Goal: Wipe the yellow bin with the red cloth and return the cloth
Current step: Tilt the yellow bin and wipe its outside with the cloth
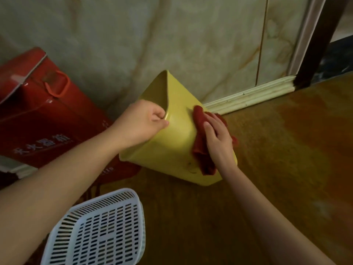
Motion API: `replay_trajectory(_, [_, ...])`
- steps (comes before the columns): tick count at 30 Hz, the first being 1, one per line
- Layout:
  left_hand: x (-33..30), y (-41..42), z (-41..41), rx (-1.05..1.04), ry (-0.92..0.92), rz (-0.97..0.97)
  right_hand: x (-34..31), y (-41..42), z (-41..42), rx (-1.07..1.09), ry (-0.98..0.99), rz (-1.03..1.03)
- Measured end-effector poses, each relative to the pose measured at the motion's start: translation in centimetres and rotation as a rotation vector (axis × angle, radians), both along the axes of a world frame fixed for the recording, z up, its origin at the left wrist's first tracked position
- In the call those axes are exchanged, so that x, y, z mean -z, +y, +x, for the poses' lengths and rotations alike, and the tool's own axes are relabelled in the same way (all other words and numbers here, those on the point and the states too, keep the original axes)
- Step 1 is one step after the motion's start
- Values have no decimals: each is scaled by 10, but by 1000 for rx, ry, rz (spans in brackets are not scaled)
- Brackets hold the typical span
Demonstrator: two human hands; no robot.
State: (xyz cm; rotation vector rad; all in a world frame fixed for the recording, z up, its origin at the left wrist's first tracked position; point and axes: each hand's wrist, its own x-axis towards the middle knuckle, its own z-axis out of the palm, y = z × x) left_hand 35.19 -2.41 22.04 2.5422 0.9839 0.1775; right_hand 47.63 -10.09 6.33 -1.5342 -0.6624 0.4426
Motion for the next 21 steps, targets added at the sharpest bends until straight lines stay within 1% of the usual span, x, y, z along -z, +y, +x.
replay_trajectory(2, [-9, 5, 17, 5, 23, 20, -31, 5, -18, -31, -133, 168])
replay_trajectory(4, [-18, 11, 30, -23, -6, -2, -50, 10, -21, -9, -284, 251])
replay_trajectory(5, [-21, 13, 35, -43, -31, -45, -52, 10, -18, 7, -354, 273])
replay_trajectory(6, [-23, 15, 39, -60, -46, -96, -48, 7, -13, 9, -421, 296])
replay_trajectory(8, [-23, 21, 43, -95, -41, -175, -19, -5, -3, -19, -568, 314])
replay_trajectory(10, [-26, 33, 46, -172, -63, -231, 23, -21, 3, -1, -696, 224])
replay_trajectory(11, [-28, 39, 45, -192, -90, -276, 41, -27, 5, 31, -705, 146])
replay_trajectory(13, [-32, 49, 44, -188, -152, -352, 61, -30, 9, 97, -604, 16])
replay_trajectory(15, [-31, 47, 35, -166, -200, -391, 59, -24, 18, 120, -502, -43])
replay_trajectory(16, [-26, 43, 25, -134, -185, -376, 55, -20, 24, 121, -460, -63])
replay_trajectory(18, [-9, 34, -2, -72, -96, -280, 47, -15, 35, 152, -352, -94])
replay_trajectory(19, [-3, 29, -15, -67, -55, -226, 44, -14, 39, 184, -288, -103])
replay_trajectory(21, [2, 29, -26, -84, -36, -174, 38, -12, 37, 245, -177, -108])
